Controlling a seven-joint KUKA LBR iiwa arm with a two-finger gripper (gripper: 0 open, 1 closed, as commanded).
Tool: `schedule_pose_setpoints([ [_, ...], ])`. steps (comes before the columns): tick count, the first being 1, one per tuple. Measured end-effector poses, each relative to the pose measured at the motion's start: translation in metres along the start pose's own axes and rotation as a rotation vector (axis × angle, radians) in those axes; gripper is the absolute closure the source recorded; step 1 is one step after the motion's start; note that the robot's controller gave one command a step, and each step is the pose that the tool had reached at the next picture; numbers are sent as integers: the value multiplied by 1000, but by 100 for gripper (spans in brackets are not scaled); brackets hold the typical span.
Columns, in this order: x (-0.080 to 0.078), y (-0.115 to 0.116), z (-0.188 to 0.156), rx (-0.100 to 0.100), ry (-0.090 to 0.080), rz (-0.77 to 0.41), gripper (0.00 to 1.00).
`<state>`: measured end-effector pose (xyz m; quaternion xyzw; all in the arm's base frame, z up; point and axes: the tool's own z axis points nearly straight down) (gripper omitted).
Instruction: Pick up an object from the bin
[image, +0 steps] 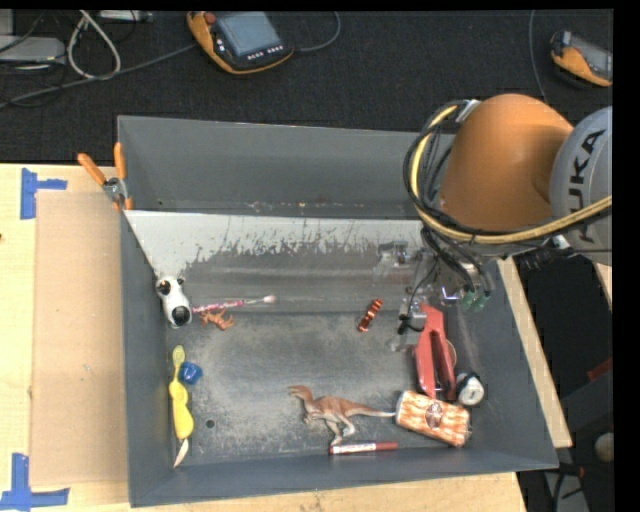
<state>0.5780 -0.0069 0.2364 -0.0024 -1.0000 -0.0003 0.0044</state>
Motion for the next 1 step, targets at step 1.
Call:
schedule_pose_setpoints([
  [1, -1, 0, -5, 0, -8, 0, 0],
])
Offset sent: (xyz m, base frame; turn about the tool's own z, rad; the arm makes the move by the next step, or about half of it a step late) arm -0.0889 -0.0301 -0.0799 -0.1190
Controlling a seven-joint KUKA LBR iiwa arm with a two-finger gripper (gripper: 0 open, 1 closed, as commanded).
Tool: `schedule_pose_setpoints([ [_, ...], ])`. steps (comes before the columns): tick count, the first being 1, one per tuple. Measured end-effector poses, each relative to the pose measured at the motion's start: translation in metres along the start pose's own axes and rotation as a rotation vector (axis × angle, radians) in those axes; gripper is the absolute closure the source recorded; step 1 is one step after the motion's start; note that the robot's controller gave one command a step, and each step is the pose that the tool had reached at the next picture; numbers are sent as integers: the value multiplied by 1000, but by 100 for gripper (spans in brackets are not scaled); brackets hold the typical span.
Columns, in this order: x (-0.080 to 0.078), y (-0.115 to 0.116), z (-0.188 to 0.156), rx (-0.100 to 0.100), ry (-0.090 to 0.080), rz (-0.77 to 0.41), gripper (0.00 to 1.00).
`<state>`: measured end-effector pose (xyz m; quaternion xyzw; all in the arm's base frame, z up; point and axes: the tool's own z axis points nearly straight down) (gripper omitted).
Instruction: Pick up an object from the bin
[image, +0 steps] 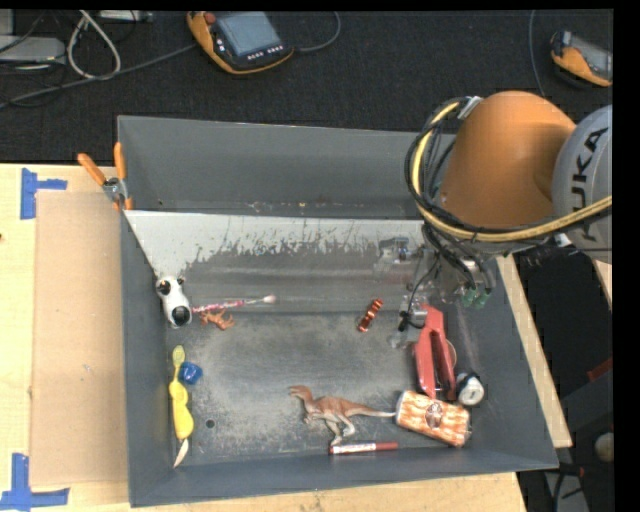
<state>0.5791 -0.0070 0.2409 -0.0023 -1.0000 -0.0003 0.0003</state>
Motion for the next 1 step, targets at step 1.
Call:
schedule_pose_setpoints([
  [1, 63, -21, 59, 0, 0, -87, 0],
])
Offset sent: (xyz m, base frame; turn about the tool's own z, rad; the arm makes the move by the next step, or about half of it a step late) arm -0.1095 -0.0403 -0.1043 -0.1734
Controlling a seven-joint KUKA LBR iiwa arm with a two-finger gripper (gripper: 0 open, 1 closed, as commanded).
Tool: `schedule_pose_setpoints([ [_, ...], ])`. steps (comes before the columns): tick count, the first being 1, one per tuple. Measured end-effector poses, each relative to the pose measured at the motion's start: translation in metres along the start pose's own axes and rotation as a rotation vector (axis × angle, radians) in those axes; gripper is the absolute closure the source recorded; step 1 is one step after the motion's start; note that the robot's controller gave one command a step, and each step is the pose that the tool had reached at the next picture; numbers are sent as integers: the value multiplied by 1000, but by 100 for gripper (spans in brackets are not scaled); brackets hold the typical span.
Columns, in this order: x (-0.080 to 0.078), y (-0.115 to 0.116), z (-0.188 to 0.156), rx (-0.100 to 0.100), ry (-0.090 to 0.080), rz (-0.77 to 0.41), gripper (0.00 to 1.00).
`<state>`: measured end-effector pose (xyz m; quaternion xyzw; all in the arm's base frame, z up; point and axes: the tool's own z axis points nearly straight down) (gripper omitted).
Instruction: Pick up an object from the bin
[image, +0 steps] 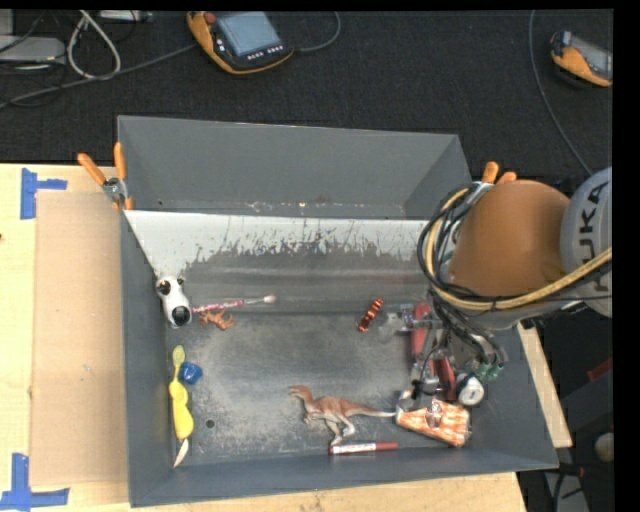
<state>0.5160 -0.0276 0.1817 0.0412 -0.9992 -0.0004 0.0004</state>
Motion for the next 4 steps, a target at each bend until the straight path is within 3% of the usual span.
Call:
schedule_pose_setpoints([
  [1, 52, -16, 49, -1, -2, -84, 0],
  [2, 39, 25, 77, 3, -10, -257, 0],
  [3, 24, -11, 69, -1, -10, -251, 0],
  [4, 12, 39, 93, -3, -8, -148, 0],
])
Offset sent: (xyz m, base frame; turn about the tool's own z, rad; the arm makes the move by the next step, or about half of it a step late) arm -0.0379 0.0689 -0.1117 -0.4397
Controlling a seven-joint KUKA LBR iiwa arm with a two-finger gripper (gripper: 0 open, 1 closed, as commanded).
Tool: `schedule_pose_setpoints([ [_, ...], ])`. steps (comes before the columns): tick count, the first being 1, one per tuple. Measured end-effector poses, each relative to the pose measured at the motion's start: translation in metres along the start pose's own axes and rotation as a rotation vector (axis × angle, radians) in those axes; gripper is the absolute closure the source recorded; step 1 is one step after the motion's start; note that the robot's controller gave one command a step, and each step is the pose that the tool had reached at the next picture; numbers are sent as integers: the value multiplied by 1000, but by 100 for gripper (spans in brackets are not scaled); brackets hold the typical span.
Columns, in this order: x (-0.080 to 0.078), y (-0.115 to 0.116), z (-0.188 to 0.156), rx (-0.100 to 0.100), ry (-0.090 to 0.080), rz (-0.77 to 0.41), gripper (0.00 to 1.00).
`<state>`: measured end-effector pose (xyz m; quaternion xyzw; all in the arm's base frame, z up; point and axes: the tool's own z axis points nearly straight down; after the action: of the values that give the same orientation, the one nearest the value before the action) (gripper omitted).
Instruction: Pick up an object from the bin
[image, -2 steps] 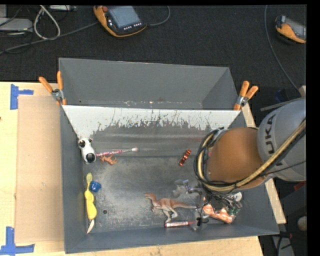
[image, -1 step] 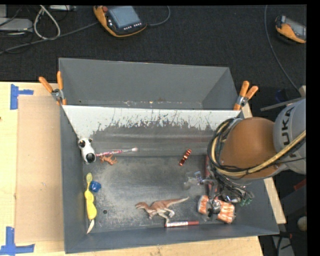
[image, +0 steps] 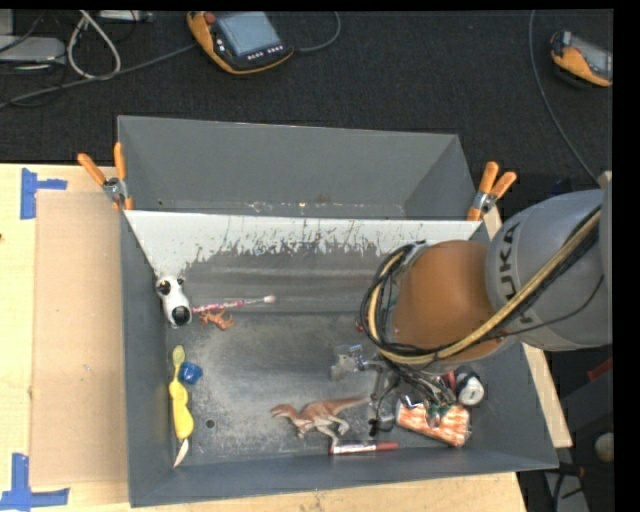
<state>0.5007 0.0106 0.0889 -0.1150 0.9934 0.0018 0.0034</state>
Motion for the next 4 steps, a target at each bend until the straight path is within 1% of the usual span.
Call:
schedule_pose_setpoints([
  [1, 9, 14, -60, 3, 4, -45, 0],
  [2, 6, 40, -26, 0, -4, 18, 0],
  [3, 10, 87, -1, 7, -21, -24, 0],
  [4, -1, 53, 19, 2, -9, 22, 0],
])
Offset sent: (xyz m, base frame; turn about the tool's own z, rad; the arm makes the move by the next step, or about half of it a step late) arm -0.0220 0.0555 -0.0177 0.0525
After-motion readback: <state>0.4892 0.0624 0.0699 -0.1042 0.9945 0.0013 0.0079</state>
